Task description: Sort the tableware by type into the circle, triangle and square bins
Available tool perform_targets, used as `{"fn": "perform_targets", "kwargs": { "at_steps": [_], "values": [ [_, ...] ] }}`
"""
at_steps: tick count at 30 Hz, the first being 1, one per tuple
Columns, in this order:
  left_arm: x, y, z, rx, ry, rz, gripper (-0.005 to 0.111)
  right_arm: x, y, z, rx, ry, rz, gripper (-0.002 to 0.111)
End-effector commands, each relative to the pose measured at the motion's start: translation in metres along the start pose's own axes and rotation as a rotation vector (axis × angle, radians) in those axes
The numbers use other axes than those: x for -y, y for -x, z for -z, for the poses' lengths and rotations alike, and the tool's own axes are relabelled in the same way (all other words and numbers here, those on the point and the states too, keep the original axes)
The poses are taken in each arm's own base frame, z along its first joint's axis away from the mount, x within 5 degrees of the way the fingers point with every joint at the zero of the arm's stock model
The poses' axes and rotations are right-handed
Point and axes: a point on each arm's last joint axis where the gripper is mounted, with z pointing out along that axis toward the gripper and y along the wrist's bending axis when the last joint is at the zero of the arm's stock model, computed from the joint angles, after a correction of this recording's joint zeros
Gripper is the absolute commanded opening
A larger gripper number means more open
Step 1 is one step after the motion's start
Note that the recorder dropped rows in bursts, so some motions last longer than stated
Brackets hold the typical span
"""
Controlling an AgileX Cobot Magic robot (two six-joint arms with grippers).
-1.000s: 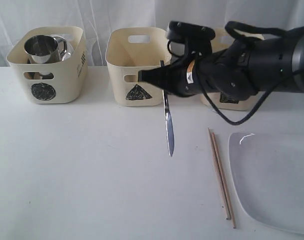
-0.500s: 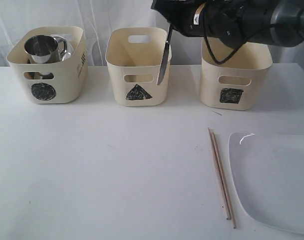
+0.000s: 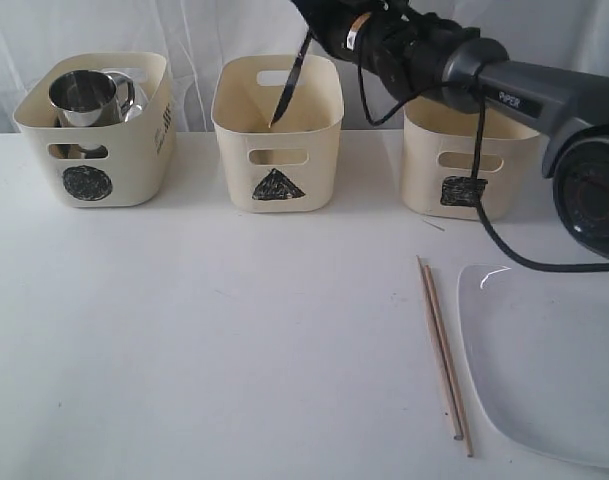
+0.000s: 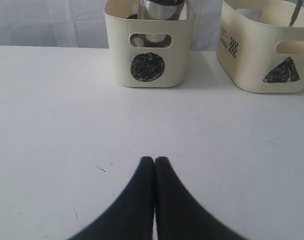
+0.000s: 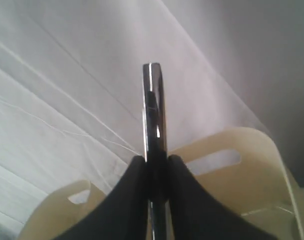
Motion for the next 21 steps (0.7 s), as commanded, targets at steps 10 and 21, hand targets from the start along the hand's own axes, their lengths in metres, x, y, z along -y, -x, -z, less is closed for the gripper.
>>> {"fn": "perform_targets", "kwargs": {
  "at_steps": [10,21],
  "values": [
    [0.0,-0.001,0.0,0.005,0.004,0.006,0.0,-0.021,0.019,0.046,-0.206,-0.229,0.295,0.024],
    [0.0,-0.001,0.0,0.005,0.004,0.006,0.0,-0.007,-0.054,0.16,-0.847,-0.437,0.67,0.024]
  ]
}}
